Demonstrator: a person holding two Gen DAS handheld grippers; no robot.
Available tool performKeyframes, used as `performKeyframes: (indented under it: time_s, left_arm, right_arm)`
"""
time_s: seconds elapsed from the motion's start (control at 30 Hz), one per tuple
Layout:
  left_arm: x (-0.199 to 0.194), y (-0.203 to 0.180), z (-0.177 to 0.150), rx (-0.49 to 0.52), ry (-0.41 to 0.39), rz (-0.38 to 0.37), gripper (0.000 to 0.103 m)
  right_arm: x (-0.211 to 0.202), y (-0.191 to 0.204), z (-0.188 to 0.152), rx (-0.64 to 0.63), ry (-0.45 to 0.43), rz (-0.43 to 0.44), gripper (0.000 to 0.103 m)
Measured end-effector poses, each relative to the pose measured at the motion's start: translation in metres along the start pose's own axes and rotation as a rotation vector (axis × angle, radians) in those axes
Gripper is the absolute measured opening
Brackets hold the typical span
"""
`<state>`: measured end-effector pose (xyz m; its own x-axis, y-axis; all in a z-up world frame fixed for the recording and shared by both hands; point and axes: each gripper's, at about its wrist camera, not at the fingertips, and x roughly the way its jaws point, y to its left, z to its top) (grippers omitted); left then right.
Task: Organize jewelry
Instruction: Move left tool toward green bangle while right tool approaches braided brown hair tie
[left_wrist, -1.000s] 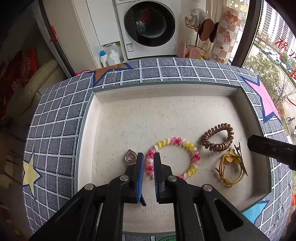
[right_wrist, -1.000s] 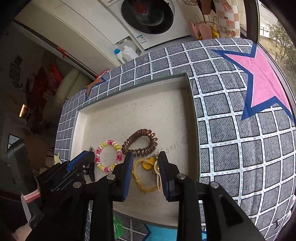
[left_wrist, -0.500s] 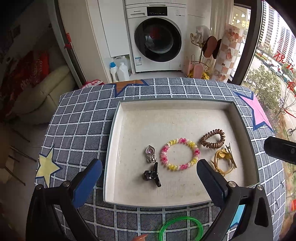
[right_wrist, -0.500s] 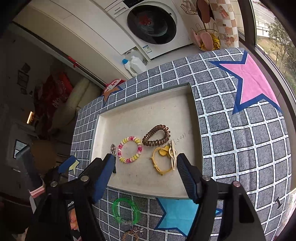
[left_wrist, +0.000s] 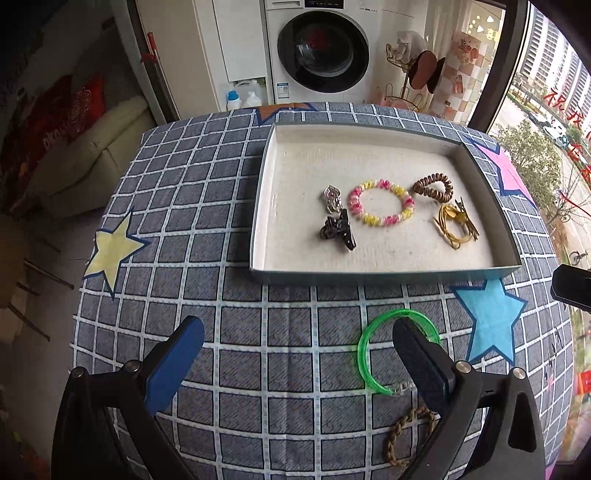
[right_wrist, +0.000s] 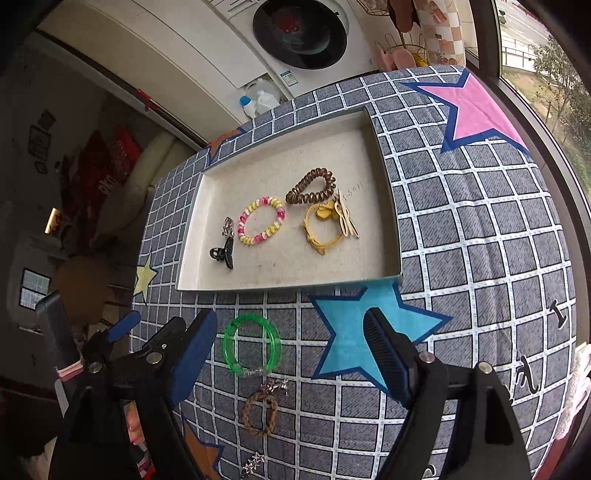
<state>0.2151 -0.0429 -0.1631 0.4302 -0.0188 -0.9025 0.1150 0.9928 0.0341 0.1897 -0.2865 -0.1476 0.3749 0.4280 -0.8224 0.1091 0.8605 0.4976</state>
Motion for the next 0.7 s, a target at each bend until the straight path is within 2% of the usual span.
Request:
performKeyframes:
  time_s: [0.3,0.43,0.7]
  left_arm:
    - [0.019,0.002,-0.018,-0.035,0.081,-0.044,0.103]
    - [0.030,-0.005,-0.018,0.001,0.100,-0.048,0.103]
    - [0.050,-0.012,-0.015,0.043,0.120,-0.043,0.103]
  right_arm:
    - [0.018,0.005,-0.063,-0.012,0.105,-0.111,0.084]
    - [0.031,0.010,-0.090,-0.009,0.141,-0.164,0.084]
    - [0.050,0.024,-0.116,-0.023,0.153,-0.223,0.084]
